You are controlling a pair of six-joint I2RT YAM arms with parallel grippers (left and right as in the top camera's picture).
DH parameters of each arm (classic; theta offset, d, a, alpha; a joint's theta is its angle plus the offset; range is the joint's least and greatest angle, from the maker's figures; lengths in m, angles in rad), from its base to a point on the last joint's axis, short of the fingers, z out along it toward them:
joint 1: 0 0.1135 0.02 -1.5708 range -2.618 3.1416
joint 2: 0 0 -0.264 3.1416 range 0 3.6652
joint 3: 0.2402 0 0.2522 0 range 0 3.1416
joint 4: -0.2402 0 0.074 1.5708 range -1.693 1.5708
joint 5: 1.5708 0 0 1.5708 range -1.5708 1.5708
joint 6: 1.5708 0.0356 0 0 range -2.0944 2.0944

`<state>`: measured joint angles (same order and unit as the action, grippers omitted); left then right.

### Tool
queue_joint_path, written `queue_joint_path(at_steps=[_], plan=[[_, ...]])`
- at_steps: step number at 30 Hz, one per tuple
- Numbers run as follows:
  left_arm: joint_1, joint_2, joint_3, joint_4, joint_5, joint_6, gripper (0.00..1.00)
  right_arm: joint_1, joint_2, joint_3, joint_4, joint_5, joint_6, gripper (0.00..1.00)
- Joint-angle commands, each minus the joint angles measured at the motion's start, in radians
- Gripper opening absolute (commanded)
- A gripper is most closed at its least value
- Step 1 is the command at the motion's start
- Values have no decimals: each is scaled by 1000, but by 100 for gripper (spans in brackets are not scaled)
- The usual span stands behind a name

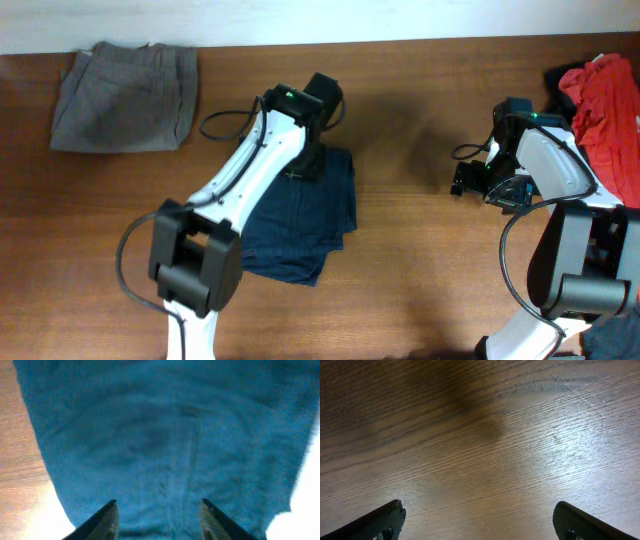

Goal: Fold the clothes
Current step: 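Lay the folded edge down and press the shorts flat with the left gripper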

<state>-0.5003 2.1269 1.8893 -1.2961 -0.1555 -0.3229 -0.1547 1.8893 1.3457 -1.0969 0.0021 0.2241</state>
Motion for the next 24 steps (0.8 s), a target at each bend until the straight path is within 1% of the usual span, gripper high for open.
queue_joint_path(at_steps=[1, 6, 11, 14, 18, 24], plan=[[54, 63, -7, 31, 27, 67, 47, -3, -28, 15, -3, -2, -6, 99], [98, 141, -7, 135, 29, 107, 45, -3, -28, 15, -3, -1, -6, 99], [130, 220, -7, 233, 95, 162, 45, -3, -28, 15, -3, -2, -6, 99], [148, 237, -7, 265, 92, 168, 45, -3, -28, 15, -3, -1, -6, 99], [171, 198, 68, 201, 76, 168, 41, -3, -28, 15, -3, -2, -6, 99], [176, 75, 188, 6, 44, 161, 42, -3, -28, 15, -3, -2, -6, 99]])
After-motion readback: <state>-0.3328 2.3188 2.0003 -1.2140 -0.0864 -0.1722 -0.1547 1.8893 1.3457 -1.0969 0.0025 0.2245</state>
